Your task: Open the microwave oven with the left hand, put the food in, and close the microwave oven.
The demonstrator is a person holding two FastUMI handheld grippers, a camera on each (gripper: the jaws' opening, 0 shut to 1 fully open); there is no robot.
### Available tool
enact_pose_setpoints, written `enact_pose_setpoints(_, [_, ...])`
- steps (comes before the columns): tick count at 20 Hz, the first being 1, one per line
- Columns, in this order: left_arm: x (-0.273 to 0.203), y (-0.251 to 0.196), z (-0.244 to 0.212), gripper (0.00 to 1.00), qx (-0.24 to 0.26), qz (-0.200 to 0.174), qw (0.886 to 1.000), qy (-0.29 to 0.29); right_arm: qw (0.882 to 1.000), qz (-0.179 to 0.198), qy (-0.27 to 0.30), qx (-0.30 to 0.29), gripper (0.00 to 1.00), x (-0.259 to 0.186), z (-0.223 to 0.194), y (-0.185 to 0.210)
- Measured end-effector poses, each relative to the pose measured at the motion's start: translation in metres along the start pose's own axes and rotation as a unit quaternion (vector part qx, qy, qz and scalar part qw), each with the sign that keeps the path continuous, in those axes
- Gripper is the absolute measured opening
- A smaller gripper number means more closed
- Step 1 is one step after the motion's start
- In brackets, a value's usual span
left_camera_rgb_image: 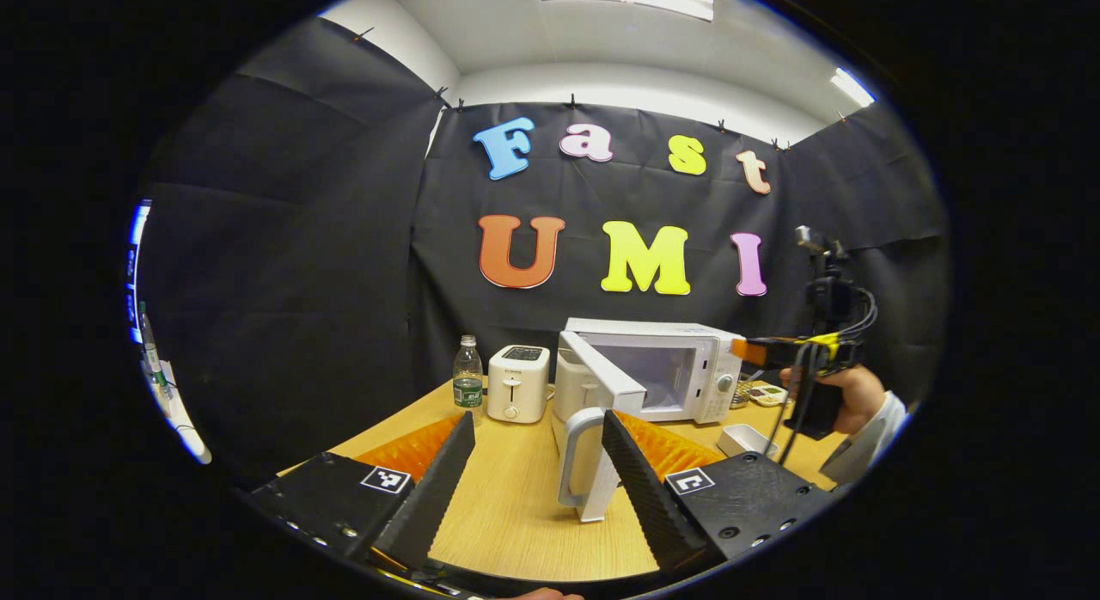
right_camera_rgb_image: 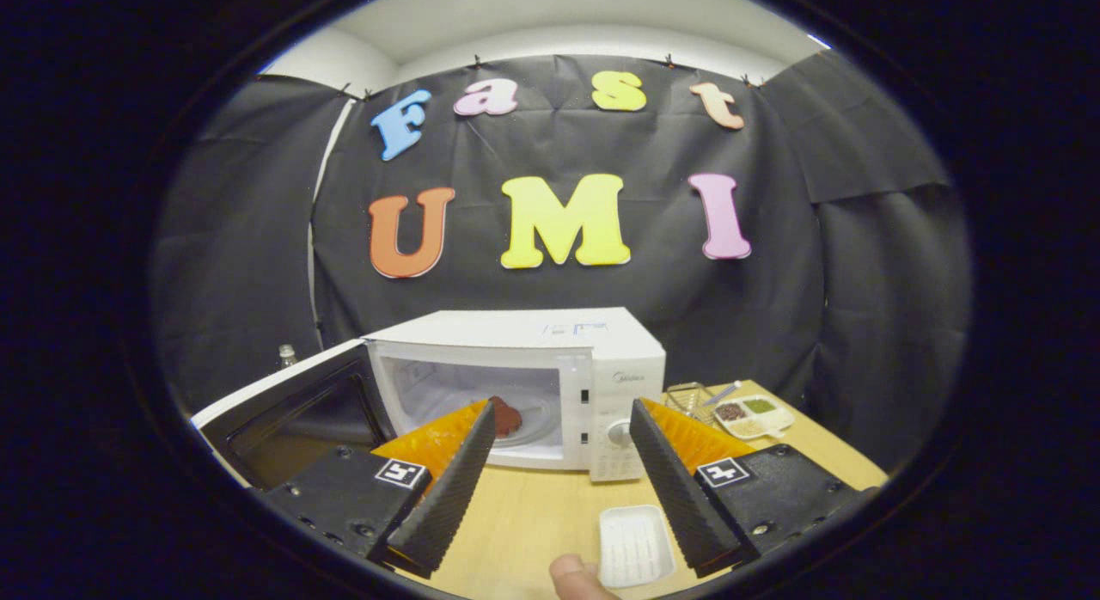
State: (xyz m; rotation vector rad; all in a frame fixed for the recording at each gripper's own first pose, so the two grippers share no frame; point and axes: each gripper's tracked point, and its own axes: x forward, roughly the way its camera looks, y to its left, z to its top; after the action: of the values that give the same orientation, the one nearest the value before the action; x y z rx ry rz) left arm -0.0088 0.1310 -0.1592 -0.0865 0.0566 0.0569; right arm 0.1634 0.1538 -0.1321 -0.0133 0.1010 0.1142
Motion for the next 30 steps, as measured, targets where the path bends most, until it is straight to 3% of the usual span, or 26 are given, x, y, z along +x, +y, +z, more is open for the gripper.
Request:
enact_pose_setpoints(3, [0.016, 0.016, -0.003, 0.92, 0.002, 0.013, 1.0, -0.002, 1.0, 0.009, -0.016, 0.016, 0.99, -0.046, 0.025, -0.014])
enact_pose_setpoints(4, [0.022, 0.021, -0.008, 0.8, -0.005, 0.018, 1.0, 0.003, 0.999, 0.012, -0.022, 0.021, 0.99, -0.06, 0.032, -0.017])
enact_pose_setpoints(5, [0.027, 0.021, -0.013, 0.91, -0.01, 0.016, 1.0, 0.007, 0.999, 0.016, -0.031, 0.022, 0.99, -0.074, 0.041, -0.02])
enact_pose_setpoints(6, [0.032, 0.021, -0.016, 0.7, -0.014, 0.01, 1.0, 0.007, 0.999, 0.021, -0.038, 0.018, 0.99, -0.087, 0.047, -0.021])
enact_pose_setpoints(7, [0.036, 0.023, -0.019, 0.61, -0.019, 0.007, 1.0, 0.011, 0.999, 0.021, -0.041, 0.01, 0.99, -0.097, 0.051, -0.025])
enact_pose_setpoints(8, [0.04, 0.024, -0.022, 0.59, -0.02, 0.002, 1.0, 0.013, 0.999, 0.021, -0.042, 0.003, 0.99, -0.107, 0.053, -0.028])
enact_pose_setpoints(10, [0.052, 0.023, -0.029, 0.42, -0.02, -0.012, 1.0, 0.017, 0.998, 0.029, -0.047, 0.004, 0.99, -0.124, 0.055, -0.028])
enact_pose_setpoints(11, [0.053, 0.019, -0.032, 0.22, -0.02, -0.024, 0.999, 0.02, 0.998, 0.035, -0.05, 0.006, 0.99, -0.132, 0.057, -0.027])
enact_pose_setpoints(12, [0.058, 0.02, -0.041, 0.32, -0.023, -0.024, 0.999, 0.034, 0.998, 0.039, -0.052, 0.008, 0.99, -0.141, 0.056, -0.026])
enact_pose_setpoints(13, [0.063, 0.024, -0.049, 0.14, -0.015, -0.018, 0.999, 0.041, 0.998, 0.045, -0.053, 0.008, 0.99, -0.149, 0.056, -0.025])
enact_pose_setpoints(15, [0.072, 0.031, -0.059, 0.11, 0.006, -0.007, 0.999, 0.045, 0.997, 0.049, -0.056, 0.007, 0.99, -0.163, 0.054, -0.027])
enact_pose_setpoints(18, [0.099, 0.025, -0.071, 0.11, -0.005, -0.014, 0.998, 0.059, 0.996, 0.054, -0.068, 0.01, 0.99, -0.182, 0.058, -0.029])
enact_pose_setpoints(19, [0.07, 0.024, -0.07, 0.1, -0.019, -0.017, 0.998, 0.058, 0.996, 0.055, -0.072, 0.009, 0.99, -0.187, 0.06, -0.031])
enact_pose_setpoints(20, [0.073, 0.021, -0.075, 0.1, -0.026, -0.022, 0.997, 0.066, 0.996, 0.054, -0.076, 0.008, 0.99, -0.192, 0.061, -0.033])
enact_pose_setpoints(21, [0.084, 0.02, -0.08, 0.0, -0.028, -0.02, 0.997, 0.063, 0.995, 0.051, -0.082, 0.006, 0.99, -0.197, 0.063, -0.036])
enact_pose_setpoints(30, [0.1, -0.021, -0.092, 0.0, -0.012, -0.066, 0.995, 0.073, 0.995, 0.053, -0.09, -0.007, 0.99, -0.224, 0.066, -0.049])
